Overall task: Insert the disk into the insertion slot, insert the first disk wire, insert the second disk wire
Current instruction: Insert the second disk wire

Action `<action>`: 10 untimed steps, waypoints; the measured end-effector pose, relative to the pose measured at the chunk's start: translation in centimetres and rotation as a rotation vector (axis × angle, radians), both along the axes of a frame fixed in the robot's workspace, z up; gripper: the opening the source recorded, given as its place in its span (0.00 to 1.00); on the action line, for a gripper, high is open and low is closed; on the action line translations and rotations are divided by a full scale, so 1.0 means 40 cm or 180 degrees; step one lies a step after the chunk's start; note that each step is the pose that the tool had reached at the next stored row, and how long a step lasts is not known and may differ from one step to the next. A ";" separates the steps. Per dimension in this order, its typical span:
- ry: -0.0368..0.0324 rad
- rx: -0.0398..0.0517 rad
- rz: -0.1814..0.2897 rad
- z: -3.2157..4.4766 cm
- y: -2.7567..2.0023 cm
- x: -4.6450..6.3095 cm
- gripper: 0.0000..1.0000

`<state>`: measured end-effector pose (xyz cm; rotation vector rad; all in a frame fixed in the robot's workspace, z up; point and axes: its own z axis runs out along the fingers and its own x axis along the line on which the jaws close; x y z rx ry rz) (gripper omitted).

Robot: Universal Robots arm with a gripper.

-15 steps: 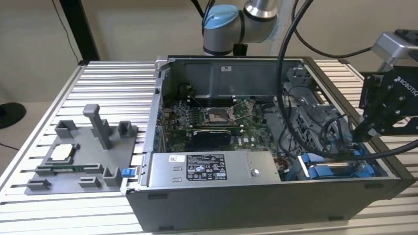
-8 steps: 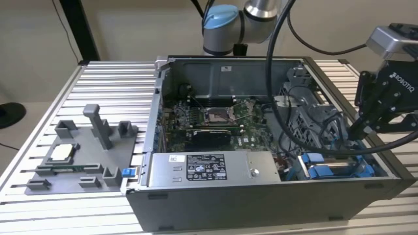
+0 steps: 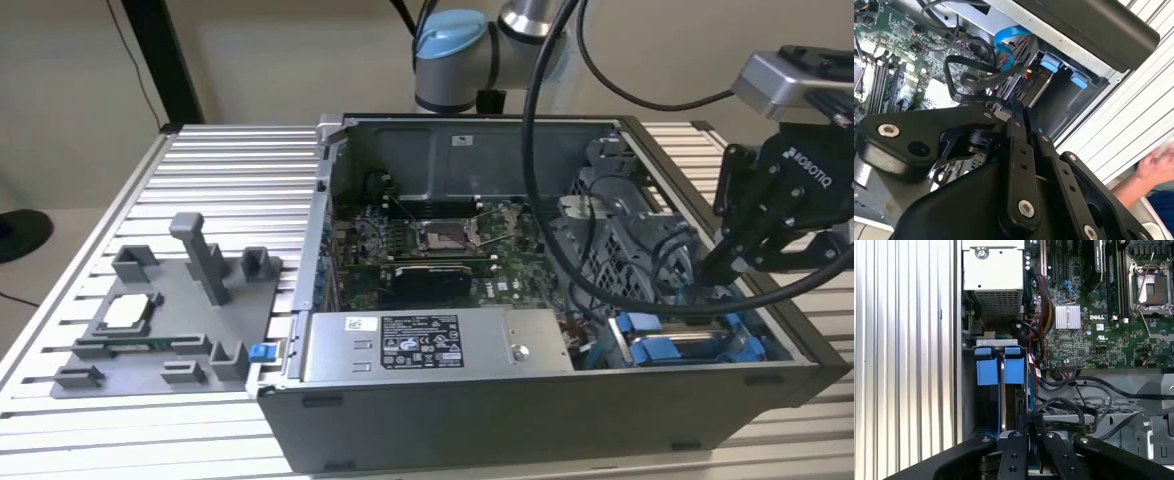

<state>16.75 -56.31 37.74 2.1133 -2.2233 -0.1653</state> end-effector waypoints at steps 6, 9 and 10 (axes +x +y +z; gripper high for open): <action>-0.0006 0.0000 0.0000 0.000 0.000 -0.017 0.00; -0.0007 0.0000 0.0000 0.000 0.000 -0.023 0.00; -0.0007 0.0000 0.0000 0.000 0.000 -0.025 0.00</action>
